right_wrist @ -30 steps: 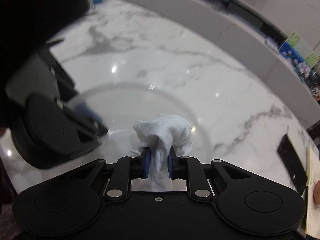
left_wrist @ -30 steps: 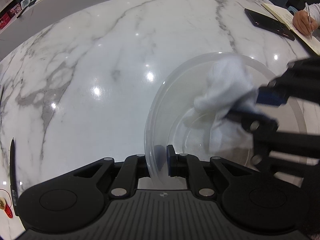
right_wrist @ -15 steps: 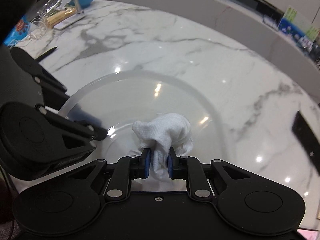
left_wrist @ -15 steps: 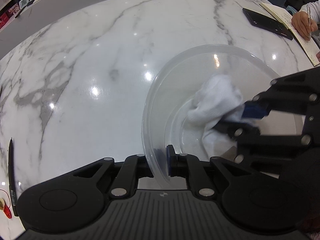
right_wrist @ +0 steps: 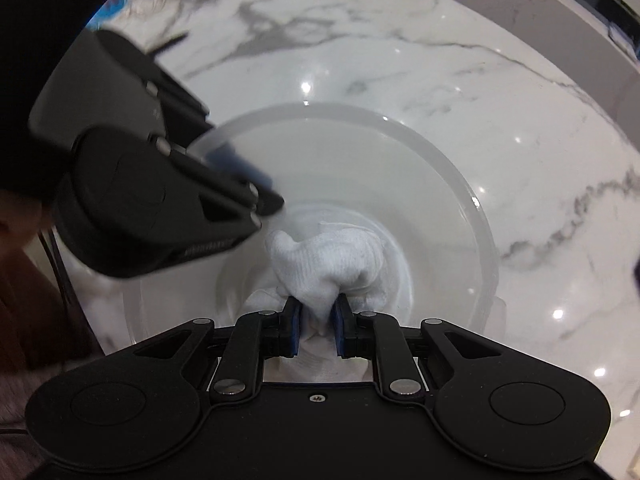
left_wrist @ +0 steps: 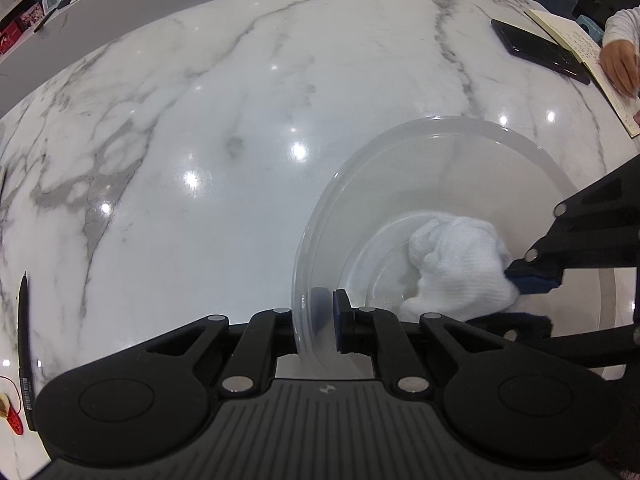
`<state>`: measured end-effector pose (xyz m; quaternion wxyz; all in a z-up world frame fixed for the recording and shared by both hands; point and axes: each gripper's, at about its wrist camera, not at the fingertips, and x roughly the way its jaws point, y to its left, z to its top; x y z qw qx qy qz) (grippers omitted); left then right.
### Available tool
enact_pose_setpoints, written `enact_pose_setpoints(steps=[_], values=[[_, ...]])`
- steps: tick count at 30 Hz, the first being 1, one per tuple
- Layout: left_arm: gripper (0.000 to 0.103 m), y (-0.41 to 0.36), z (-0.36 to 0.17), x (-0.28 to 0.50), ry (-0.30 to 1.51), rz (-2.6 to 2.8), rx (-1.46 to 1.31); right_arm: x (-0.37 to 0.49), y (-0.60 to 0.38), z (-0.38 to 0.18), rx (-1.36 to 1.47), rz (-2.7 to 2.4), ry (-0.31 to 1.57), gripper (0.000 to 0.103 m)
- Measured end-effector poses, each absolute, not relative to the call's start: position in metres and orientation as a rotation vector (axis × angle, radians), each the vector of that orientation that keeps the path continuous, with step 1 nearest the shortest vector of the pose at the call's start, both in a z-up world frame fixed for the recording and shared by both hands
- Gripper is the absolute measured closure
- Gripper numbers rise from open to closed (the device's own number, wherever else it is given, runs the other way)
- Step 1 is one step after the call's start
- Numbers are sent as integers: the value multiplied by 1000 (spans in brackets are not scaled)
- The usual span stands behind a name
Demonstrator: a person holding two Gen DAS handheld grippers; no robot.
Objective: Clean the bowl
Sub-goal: 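Keep holding the rim with the left tool while the right tool wipes the bowl bottom, then open the left tool to release the bowl rim and lift it away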
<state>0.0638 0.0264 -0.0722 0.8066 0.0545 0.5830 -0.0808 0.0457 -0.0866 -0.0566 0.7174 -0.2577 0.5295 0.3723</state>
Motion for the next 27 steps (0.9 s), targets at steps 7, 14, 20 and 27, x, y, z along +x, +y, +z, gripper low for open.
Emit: enact_pose_setpoints(steps=[7,14,20,27], values=[[95,28,-71,63,1248,-175,121,41,-91,-42,-593,740,1055,90],[95,28,-72,64,1244,-171,123,37,-88,-51,-610,761,1081,90],[94,27,-71,62,1229,-164,137,24,-100,-32,-539,740,1005,90],[84,35,-52,48,1123,-153,118,3,-149,19,-326,653,865,90]])
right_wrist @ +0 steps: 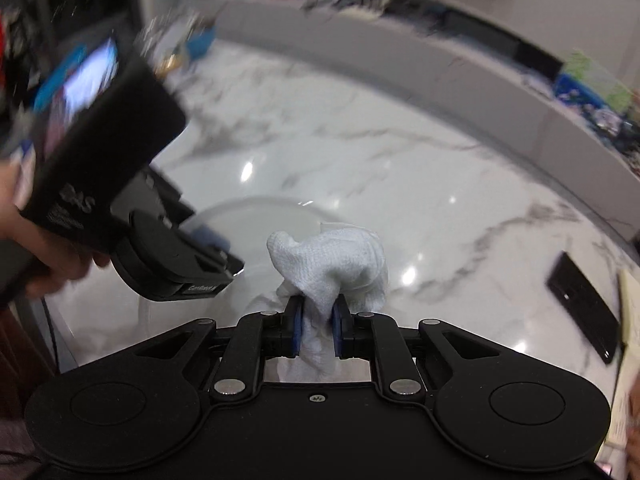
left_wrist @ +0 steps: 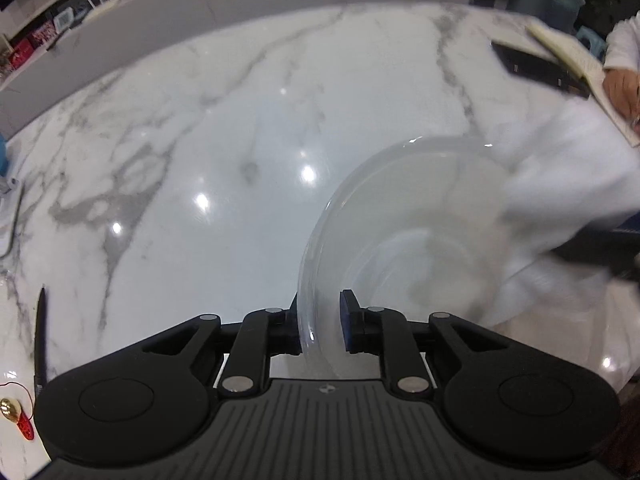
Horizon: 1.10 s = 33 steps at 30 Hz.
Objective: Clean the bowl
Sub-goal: 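Open the left tool to release the bowl rim and lift it away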
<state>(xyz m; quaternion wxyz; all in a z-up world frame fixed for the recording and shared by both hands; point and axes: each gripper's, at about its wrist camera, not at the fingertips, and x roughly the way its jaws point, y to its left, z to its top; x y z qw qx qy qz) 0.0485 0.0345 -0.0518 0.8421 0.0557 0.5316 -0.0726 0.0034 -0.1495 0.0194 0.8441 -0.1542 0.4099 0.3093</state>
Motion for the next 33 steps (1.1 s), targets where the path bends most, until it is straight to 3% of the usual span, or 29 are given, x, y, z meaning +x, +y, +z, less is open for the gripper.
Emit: enact_pose_setpoints(steps=[2,4,6,12,18,24,33], values=[[77,37,-41,40,1064,-178,99,-6,-170,33,-235,633,826,90],[61,40,-30,34,988,-185,66,-16,-186,41,-186,611,797,90],[55,41,-23,32,942,-183,43,-26,-198,44,-170,583,773,90],[55,31,-11,23,934,-183,82,-51,-217,23,-201,554,816,90],[55,-10,-3,-22,874,-304,307,-52,-214,-14,-219,575,880,90],[57,-66,-32,-61,826,-324,634,-41,-214,-31,-172,587,947,90],[55,-88,-19,-82,747,-389,670,-33,-221,-48,-102,562,1010,90]])
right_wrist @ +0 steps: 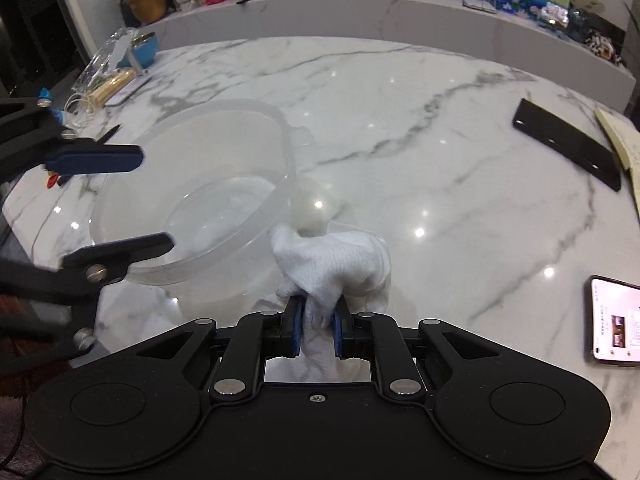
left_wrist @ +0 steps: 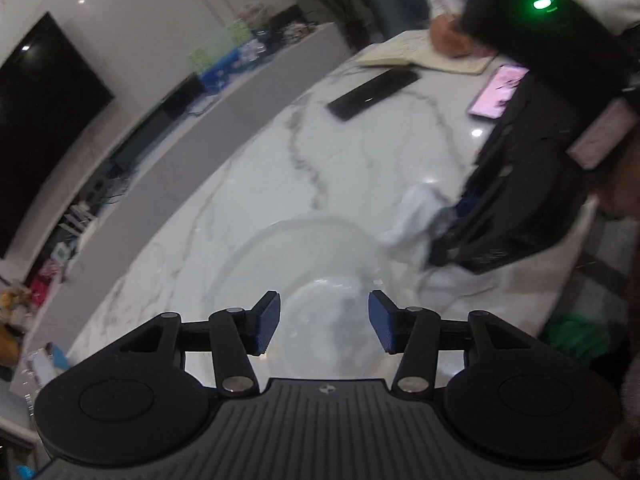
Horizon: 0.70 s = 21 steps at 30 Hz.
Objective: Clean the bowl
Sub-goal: 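Open the left tool to release the bowl rim and lift it away, then grip the bowl rim with the left tool while the right tool brings the cloth outside the bowl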
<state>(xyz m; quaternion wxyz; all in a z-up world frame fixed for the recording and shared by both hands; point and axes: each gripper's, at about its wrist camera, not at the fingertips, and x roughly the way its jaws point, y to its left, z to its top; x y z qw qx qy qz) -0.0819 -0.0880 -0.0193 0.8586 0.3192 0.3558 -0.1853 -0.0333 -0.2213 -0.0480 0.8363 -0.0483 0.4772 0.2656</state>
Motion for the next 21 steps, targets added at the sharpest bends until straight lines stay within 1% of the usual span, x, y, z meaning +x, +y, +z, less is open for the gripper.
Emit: enact_pose_setpoints(steps=[4,9,12,14,17,21], values=[[55,-96,-28,-86,767,-404,730,-35,-225,-46,-74,563,1002,90],[56,-98,-38,-90,793,-436,741,-37,-225,-45,-50,599,993,90],[74,-97,-50,-82,865,-410,718,-35,-222,-46,-36,624,999,90],[76,-94,-52,-79,873,-393,682,-34,-220,-46,-40,634,996,90],[84,-90,-51,-77,875,-373,640,-34,-218,-48,-53,623,995,88],[87,-84,-45,-72,890,-375,540,-34,-222,-45,-23,608,982,80]])
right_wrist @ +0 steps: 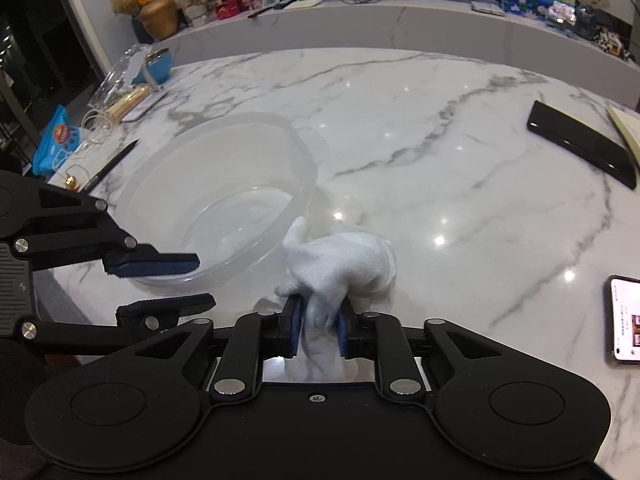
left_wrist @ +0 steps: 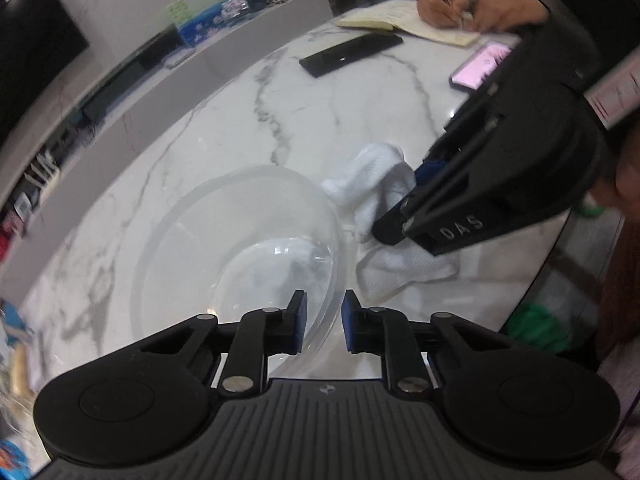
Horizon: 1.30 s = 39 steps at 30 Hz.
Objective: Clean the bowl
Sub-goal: 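Grip the bowl rim with the left tool while the right tool brings the cloth outside the bowl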
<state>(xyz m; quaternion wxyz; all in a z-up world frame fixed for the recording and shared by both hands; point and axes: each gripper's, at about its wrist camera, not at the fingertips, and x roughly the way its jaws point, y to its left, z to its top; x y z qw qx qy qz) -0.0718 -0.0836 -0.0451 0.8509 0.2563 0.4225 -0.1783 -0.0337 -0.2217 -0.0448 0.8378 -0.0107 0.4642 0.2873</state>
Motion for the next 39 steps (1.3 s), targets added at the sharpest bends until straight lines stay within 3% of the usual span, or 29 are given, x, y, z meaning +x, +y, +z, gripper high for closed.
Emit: enact_pose_setpoints(steps=[2,4,8,18,19,23,29,39], values=[[89,-82,-44,-71,887,-372,508,-36,-227,-40,19,609,961,68],[91,-81,-43,-71,883,-369,498,-41,-234,-34,58,602,919,64],[94,-80,-44,-72,874,-372,474,-46,-247,-26,96,547,852,64],[94,-75,-46,-70,879,-382,457,-26,-213,-49,-43,548,942,65],[94,-75,-46,-70,881,-382,457,-24,-211,-51,-55,546,949,65],[94,-73,-47,-70,881,-380,449,-19,-203,-62,-91,529,989,88],[95,-72,-49,-71,865,-385,451,-19,-201,-66,-112,514,1001,94],[96,-69,-50,-72,859,-425,460,-29,-218,-38,40,590,843,95]])
